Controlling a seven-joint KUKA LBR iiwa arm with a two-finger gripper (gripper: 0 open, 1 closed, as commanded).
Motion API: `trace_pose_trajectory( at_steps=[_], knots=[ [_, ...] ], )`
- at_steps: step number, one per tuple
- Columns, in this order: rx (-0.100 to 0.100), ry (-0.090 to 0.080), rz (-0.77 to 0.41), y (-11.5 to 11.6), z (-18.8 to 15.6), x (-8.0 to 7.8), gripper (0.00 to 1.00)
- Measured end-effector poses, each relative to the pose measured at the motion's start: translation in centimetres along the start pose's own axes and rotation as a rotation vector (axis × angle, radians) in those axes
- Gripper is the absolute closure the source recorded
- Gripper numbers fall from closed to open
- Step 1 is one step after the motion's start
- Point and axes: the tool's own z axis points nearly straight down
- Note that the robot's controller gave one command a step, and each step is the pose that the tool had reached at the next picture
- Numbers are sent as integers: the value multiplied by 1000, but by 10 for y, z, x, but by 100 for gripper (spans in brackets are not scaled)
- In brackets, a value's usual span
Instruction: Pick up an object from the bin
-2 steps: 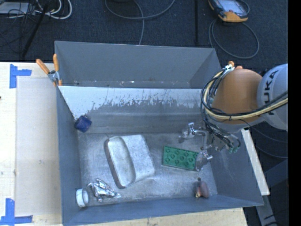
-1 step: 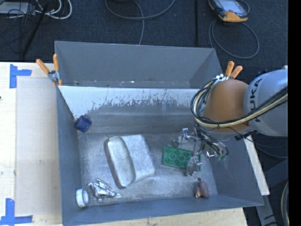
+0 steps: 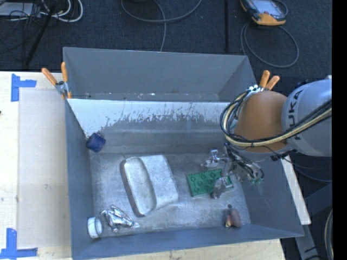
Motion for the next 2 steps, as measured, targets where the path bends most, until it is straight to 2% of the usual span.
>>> trace_pose_trajectory(
  at_steps=[1, 2],
  knots=[
    [1, -5, -171, 43, -188, 51, 100],
    [-6, 8, -191, 94, -124, 33, 100]
  ],
)
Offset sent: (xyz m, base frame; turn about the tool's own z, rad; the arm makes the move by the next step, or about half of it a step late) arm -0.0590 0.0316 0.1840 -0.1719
